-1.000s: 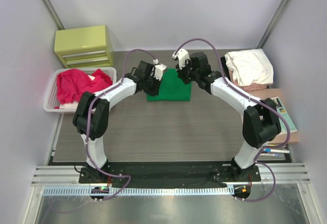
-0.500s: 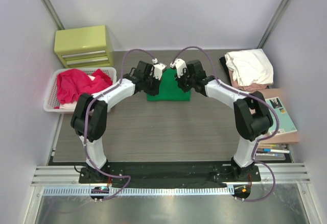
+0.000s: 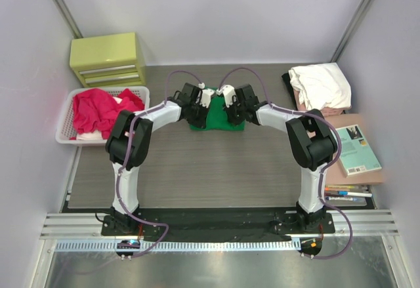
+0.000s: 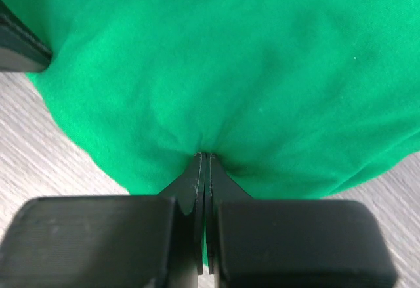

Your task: Fold and stack the t-shirts

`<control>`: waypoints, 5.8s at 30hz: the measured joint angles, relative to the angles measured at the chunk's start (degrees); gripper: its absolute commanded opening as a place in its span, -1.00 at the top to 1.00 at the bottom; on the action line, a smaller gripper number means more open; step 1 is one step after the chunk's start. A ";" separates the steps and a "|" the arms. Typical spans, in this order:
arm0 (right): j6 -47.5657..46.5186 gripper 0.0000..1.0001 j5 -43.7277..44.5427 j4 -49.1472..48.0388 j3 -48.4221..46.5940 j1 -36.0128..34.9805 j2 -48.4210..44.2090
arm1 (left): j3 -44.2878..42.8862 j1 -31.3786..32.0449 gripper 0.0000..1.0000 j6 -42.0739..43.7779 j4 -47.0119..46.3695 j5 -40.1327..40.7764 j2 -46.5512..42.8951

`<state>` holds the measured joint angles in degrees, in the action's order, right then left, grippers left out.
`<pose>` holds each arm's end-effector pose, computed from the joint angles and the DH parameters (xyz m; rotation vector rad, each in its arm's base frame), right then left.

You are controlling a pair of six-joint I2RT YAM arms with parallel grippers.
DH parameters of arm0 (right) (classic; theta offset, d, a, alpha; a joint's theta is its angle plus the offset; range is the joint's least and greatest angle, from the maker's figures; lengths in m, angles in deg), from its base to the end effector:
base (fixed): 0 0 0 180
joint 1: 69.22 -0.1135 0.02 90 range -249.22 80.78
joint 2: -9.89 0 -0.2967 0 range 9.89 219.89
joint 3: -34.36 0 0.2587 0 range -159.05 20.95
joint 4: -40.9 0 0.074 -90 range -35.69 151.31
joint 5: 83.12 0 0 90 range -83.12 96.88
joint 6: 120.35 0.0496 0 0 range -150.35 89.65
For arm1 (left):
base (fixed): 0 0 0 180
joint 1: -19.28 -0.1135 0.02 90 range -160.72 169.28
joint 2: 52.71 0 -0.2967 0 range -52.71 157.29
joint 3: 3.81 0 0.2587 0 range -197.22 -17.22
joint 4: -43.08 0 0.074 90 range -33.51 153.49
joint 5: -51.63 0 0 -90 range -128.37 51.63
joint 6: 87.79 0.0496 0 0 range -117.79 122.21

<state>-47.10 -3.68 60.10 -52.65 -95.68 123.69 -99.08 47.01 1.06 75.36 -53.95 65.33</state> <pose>0.4041 0.2113 0.1801 -0.9569 2.1753 0.2999 0.4079 -0.2295 0.1754 0.6972 2.4712 -0.5412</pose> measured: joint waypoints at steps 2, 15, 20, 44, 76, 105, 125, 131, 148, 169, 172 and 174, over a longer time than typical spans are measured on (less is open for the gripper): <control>0.00 0.98 0.02 -0.13 0.96 0.42 -0.81 | 0.02 0.00 1.00 -0.02 -0.09 -0.02 0.00; -0.72 0.98 -0.04 -0.13 7.26 7.30 -5.60 | 2.89 -0.76 1.00 -0.11 -2.78 -0.28 -1.44; -1.16 0.98 0.42 0.28 8.09 8.55 -5.60 | 6.80 -3.87 1.00 0.07 -2.51 -0.35 -4.68; -1.03 0.98 1.84 7.15 -0.52 8.55 -21.07 | -9.18 -2.75 1.00 3.61 6.14 5.18 -8.94; 2.49 0.98 2.93 21.24 -27.43 8.09 7.43 | -40.57 -6.05 0.99 3.02 26.73 7.78 12.55; 1.77 0.98 3.93 17.31 -25.70 7.28 14.38 | -43.60 -2.93 1.00 3.10 25.40 5.09 23.19; 1.86 0.98 2.93 11.02 -13.57 11.41 7.26 | -27.54 -12.07 1.00 2.80 20.06 0.35 15.21; 1.86 0.98 2.86 10.71 -9.27 12.31 3.98 | -25.81 -11.89 1.00 3.10 20.09 0.59 13.94; -1.36 0.26 0.15 8.81 14.14 11.93 -28.94 | 3.45 -8.00 1.00 6.45 11.72 2.16 -17.64; -5.29 -0.51 7.45 6.67 27.63 14.49 -51.84 | 24.85 -34.91 -0.61 5.60 -0.81 9.25 -62.60; -5.31 0.72 7.41 5.84 29.05 14.67 -53.96 | 20.50 -36.02 0.07 6.08 -0.13 11.08 -69.13; -5.60 0.98 7.21 5.35 29.68 14.71 -54.34 | 18.58 -37.33 0.99 5.97 0.04 11.37 -71.67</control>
<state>-52.70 3.53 65.45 -22.97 -80.97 69.35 -80.51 9.67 7.03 75.41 -42.58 -6.34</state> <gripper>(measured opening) 0.556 0.595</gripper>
